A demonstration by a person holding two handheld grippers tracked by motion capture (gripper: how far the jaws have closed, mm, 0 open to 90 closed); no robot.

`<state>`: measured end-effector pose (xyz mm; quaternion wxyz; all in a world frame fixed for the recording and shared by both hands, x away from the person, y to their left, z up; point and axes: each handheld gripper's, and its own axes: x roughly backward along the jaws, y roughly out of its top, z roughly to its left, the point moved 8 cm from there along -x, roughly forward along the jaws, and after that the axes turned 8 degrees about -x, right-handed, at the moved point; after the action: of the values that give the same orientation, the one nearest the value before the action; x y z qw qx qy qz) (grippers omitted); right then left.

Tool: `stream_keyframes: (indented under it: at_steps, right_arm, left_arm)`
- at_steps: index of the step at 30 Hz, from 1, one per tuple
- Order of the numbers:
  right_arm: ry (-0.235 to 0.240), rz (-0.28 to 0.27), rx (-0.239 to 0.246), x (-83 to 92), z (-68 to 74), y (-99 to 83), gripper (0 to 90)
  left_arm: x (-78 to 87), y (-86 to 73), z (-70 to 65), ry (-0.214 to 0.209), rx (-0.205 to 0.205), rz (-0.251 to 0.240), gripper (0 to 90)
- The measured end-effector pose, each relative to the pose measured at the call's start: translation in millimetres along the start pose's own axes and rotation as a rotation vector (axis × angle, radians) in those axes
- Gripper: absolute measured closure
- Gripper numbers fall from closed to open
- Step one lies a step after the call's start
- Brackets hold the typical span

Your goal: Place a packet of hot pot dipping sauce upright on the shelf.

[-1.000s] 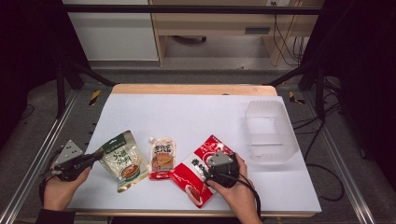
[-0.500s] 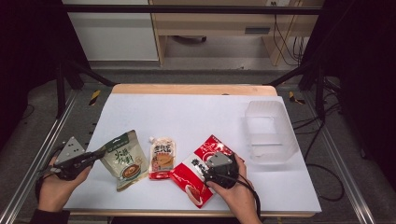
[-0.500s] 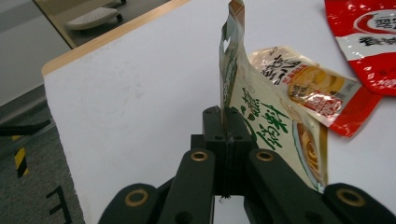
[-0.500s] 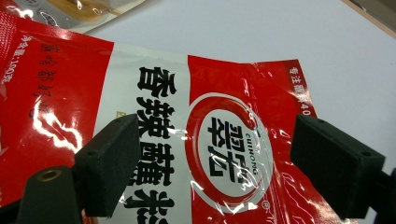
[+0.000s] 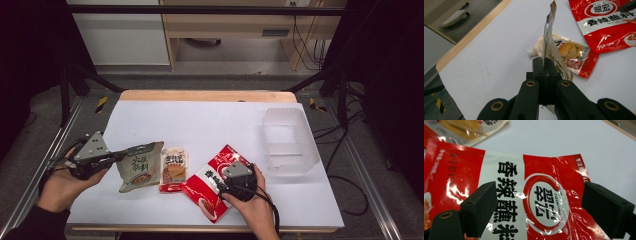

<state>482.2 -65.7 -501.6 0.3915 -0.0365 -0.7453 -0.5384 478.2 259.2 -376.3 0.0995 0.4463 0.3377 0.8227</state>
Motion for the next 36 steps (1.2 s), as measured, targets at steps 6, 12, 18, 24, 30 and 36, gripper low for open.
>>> stream_keyframes:
  at_steps: [6,12,18,24,30,36]
  right_arm:
    - [0.008,-0.029,0.034,13.1,2.8,14.5,13.3]
    - [0.070,-0.063,0.069,23.2,5.9,42.4,16.3]
    - [0.109,-0.033,0.143,28.7,5.0,71.1,24.1]
    - [0.136,0.037,0.239,34.4,0.2,100.5,24.5]
    - [0.165,0.083,0.278,31.3,-9.3,108.9,22.0]
    - [0.192,0.099,0.355,37.4,-10.2,121.9,16.0]
  left_arm:
    - [11.3,25.1,5.1,0.000,-0.086,0.007,90.0]
    - [14.5,40.0,21.7,0.010,-0.080,-0.018,90.0]
    - [5.0,55.0,28.1,-0.007,-0.105,-0.004,90.0]
    - [-2.2,70.6,29.7,-0.014,-0.130,0.001,90.0]
    - [-6.1,85.1,31.0,-0.031,-0.133,-0.018,90.0]
    - [-15.3,92.2,27.4,-0.044,-0.150,-0.012,90.0]
